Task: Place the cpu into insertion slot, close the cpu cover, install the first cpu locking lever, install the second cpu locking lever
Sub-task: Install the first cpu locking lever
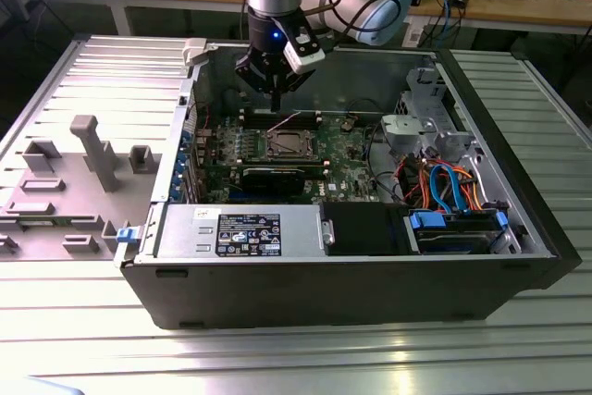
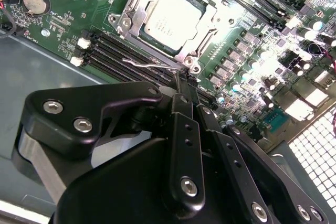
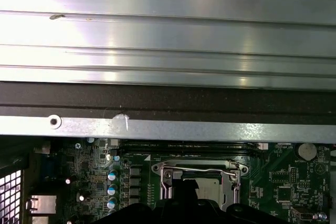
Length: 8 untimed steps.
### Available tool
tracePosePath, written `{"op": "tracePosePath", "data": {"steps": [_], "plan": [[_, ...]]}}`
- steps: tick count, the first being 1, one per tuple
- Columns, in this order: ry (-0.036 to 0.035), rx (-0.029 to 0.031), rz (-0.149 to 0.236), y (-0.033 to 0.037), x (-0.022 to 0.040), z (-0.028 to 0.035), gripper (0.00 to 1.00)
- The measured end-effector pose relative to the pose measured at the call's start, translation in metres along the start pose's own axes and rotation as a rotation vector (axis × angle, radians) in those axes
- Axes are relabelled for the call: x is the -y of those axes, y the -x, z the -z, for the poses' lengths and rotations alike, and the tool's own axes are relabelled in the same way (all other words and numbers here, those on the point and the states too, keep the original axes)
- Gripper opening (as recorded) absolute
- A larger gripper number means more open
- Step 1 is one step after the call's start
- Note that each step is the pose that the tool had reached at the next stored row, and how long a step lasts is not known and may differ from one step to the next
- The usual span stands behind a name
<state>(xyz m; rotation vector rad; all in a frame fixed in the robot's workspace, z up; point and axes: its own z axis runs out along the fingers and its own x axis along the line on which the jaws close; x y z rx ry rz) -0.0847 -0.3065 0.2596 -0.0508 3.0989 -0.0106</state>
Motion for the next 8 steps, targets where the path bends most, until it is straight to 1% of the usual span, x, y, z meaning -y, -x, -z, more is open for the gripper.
{"op": "tracePosePath", "data": {"steps": [1,3,4,5,7,8], "plan": [[0.0001,0.0003,0.0,0.0006,0.0,-0.0003,0.11],[-0.0002,0.0003,0.0,0.0039,0.0001,-0.0016,0.11],[0.0008,0.0004,0.0,0.0052,0.0003,-0.0023,0.11],[0.0045,0.0003,-0.001,0.0063,0.0007,-0.0026,0.11],[0.0154,0.0008,-0.001,0.0075,0.0017,-0.0035,0.11],[0.0183,0.0012,-0.001,0.0078,0.002,-0.0045,0.11]]}}
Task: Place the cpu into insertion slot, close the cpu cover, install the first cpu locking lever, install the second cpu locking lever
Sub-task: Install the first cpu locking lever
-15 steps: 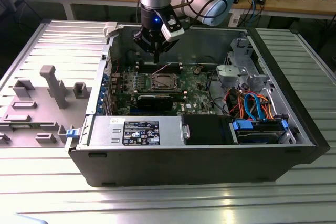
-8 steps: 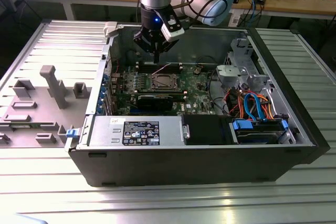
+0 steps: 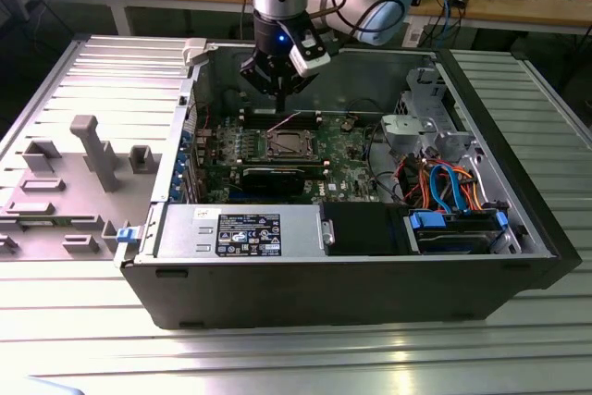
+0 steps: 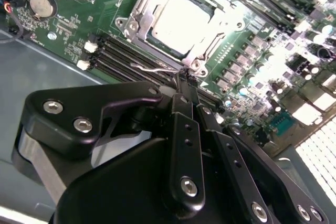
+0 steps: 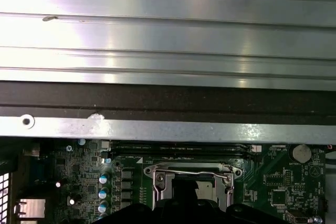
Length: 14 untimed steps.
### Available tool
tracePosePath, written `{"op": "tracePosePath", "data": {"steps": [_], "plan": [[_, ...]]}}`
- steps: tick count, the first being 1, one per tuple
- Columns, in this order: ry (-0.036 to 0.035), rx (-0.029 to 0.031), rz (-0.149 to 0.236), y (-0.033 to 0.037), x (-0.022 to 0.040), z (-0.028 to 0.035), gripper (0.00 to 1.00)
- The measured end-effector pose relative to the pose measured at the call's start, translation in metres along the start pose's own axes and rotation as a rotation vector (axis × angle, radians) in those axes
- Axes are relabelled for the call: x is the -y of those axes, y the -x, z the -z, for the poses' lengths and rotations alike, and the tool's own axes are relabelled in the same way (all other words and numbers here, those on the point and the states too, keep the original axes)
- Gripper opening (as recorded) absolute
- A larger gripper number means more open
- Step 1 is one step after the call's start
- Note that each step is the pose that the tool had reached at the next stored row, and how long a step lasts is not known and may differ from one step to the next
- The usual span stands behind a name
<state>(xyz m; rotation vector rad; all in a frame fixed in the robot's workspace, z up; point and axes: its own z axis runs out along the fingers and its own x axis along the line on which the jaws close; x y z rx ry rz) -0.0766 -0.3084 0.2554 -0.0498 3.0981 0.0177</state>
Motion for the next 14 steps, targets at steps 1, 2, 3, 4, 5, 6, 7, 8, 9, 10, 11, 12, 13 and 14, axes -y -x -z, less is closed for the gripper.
{"op": "tracePosePath", "data": {"steps": [1,2,3,4,5,6,7,8,9,10,11,12,13,14], "plan": [[0.0003,-0.0001,0.0,0.0001,0.0001,-0.001,0.11],[0.0002,-0.0003,0.0,0.0001,0.0001,-0.0022,0.11],[0.0003,-0.0003,0.0,0.0002,0.0001,-0.0037,0.11],[0.0003,-0.0003,0.0,0.0002,0.0002,-0.0047,0.11],[0.0008,-0.0002,0.0,0.0002,0.0002,-0.0056,0.11],[0.0009,-0.0003,0.0,0.0002,0.0002,-0.0057,0.11],[0.0008,-0.0005,0.0,0.0002,0.0002,-0.0058,0.11],[0.0008,-0.0004,0.0,0.0002,0.0002,-0.0058,0.11],[0.001,-0.0003,0.0,0.0002,0.0002,-0.0063,0.11],[0.001,-0.0002,0.0,0.0002,0.0002,-0.0065,0.11],[0.001,-0.0002,0.0,0.0002,0.0002,-0.0065,0.11],[0.001,-0.0002,0.0,0.0002,0.0002,-0.0065,0.11],[0.001,-0.0002,0.0,0.0002,0.0002,-0.0065,0.11],[0.0011,-0.0003,0.0,0.0002,0.0002,-0.0065,0.11]]}}
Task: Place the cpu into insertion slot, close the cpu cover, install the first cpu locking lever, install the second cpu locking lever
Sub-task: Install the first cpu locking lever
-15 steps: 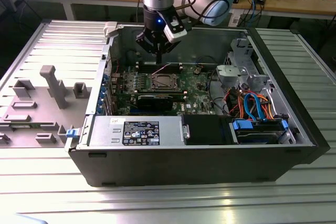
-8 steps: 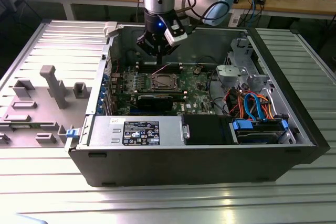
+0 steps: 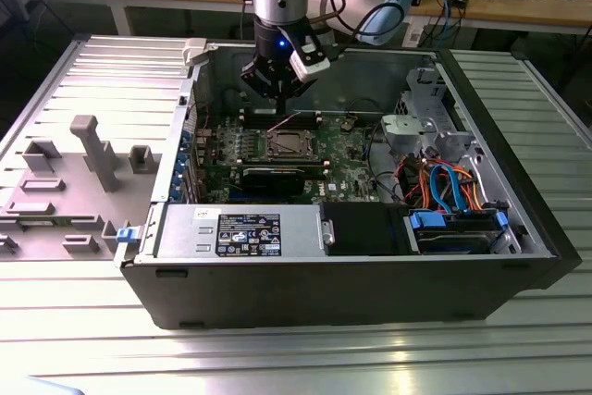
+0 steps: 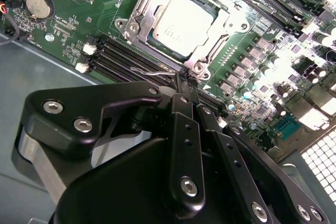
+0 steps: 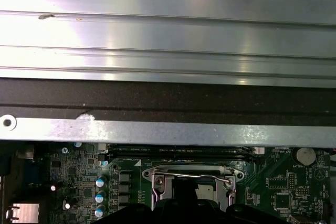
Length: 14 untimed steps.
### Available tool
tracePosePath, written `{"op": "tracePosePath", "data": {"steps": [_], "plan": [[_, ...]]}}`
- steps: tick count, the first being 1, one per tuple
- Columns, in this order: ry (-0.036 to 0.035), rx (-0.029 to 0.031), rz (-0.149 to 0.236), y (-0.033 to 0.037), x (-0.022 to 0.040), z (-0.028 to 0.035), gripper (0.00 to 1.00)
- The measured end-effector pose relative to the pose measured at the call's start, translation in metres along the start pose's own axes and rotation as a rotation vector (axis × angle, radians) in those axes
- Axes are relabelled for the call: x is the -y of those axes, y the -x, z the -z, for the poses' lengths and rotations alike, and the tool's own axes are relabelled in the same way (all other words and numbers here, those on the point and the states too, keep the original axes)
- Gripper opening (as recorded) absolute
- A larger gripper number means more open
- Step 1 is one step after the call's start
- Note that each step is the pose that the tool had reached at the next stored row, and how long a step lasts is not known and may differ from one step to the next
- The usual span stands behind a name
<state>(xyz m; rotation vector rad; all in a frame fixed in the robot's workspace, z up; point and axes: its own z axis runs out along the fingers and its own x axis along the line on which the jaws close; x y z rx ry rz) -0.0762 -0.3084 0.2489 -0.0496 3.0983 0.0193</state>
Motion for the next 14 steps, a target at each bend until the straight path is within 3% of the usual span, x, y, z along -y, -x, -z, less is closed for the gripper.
{"op": "tracePosePath", "data": {"steps": [6,8,10,14], "plan": [[0.0,0.0,0.0,0.0,0.0,-0.0001,0.11],[0.0039,0.0004,0.0,0.0001,0.0001,-0.0009,0.11],[0.0135,0.0007,-0.001,0.0009,0.0001,-0.0032,0.11],[0.0141,0.0006,0.0,0.0025,-0.0001,-0.0053,0.11]]}}
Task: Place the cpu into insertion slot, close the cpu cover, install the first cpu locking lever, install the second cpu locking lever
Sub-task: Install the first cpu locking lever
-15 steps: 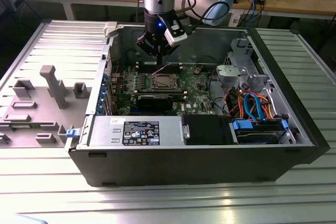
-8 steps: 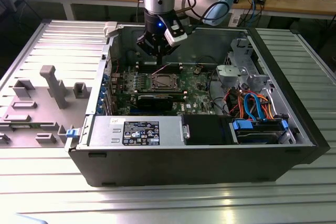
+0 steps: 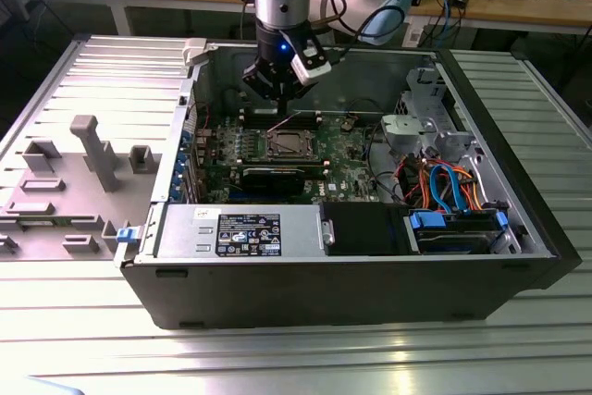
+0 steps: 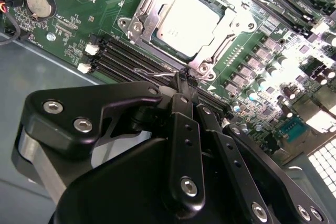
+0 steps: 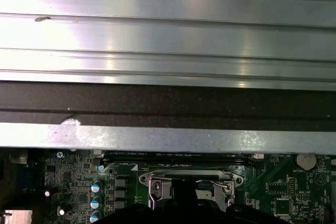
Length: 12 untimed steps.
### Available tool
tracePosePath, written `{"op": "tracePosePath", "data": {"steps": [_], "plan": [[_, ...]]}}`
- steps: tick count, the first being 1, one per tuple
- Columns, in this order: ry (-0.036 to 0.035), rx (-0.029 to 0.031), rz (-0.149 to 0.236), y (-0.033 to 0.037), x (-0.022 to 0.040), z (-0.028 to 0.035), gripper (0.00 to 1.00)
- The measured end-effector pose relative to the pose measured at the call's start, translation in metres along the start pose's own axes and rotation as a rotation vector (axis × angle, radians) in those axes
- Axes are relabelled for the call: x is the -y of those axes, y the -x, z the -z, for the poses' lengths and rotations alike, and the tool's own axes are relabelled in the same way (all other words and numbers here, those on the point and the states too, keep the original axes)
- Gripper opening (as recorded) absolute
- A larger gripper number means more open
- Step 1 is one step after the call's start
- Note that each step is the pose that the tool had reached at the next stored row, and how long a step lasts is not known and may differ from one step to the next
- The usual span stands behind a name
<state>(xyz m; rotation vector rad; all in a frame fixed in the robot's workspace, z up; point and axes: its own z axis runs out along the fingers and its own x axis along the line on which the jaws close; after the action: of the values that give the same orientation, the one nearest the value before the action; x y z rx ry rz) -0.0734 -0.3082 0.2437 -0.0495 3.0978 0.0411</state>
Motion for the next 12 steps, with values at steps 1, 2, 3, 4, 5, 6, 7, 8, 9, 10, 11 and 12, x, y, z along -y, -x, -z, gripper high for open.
{"op": "tracePosePath", "data": {"steps": [1,2,3,4,5,6,7,8,9,10,11,12], "plan": [[0.0001,-0.0001,0.003,0.0,0.0,-0.0007,0.11],[0.0003,-0.0003,0.008,0.0001,0.0,-0.0011,0.11],[0.0009,-0.0006,0.019,0.0001,0.0,-0.0016,0.11],[0.0014,-0.0008,0.031,0.0002,0.0,-0.0021,0.11],[0.0015,-0.001,0.035,0.0003,0.0001,-0.0027,0.11],[0.0014,-0.0012,0.035,0.0003,0.0001,-0.003,0.11],[0.0013,-0.0012,0.035,0.0003,0.0001,-0.0031,0.11],[0.0013,-0.0012,0.035,0.0003,0.0001,-0.0031,0.11],[0.0015,-0.001,0.035,0.0003,0.0001,-0.0032,0.11],[0.0016,-0.001,0.035,0.0003,0.0001,-0.0036,0.11],[0.0016,-0.001,0.035,0.0003,0.0001,-0.0041,0.11],[0.0016,-0.001,0.035,0.0003,0.0001,-0.0041,0.11]]}}
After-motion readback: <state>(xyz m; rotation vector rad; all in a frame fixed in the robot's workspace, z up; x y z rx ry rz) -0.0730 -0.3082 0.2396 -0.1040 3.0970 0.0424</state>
